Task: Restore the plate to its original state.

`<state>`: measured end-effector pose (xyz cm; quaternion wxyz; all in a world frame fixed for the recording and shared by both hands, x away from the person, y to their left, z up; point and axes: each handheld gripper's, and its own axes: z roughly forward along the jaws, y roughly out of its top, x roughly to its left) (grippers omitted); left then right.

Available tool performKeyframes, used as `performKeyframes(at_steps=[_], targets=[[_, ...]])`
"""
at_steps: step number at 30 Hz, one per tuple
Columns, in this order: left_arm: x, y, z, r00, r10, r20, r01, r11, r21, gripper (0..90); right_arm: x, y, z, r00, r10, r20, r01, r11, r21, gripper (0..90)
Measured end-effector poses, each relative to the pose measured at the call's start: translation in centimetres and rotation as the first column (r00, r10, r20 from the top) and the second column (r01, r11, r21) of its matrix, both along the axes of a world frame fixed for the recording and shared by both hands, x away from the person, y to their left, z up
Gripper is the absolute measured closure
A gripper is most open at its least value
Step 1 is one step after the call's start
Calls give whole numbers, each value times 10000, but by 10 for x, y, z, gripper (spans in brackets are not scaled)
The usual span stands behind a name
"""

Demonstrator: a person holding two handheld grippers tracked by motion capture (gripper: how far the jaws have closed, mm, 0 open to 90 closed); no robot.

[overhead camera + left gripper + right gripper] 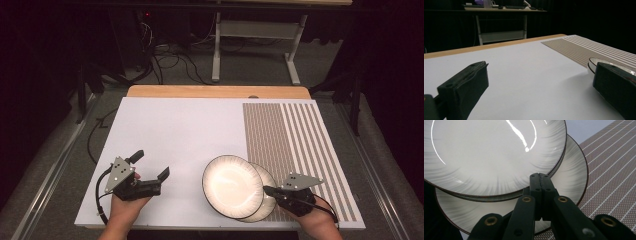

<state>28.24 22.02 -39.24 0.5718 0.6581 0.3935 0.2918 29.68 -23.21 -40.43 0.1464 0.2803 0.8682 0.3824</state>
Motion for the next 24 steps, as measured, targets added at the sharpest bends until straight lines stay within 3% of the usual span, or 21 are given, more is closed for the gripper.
performKeyframes(at_steps=[24], targets=[[0,2,0,10000,-5,9,5,10000,-51,6,0,-3,1,10000,-50,-1,50,10000,4,900]])
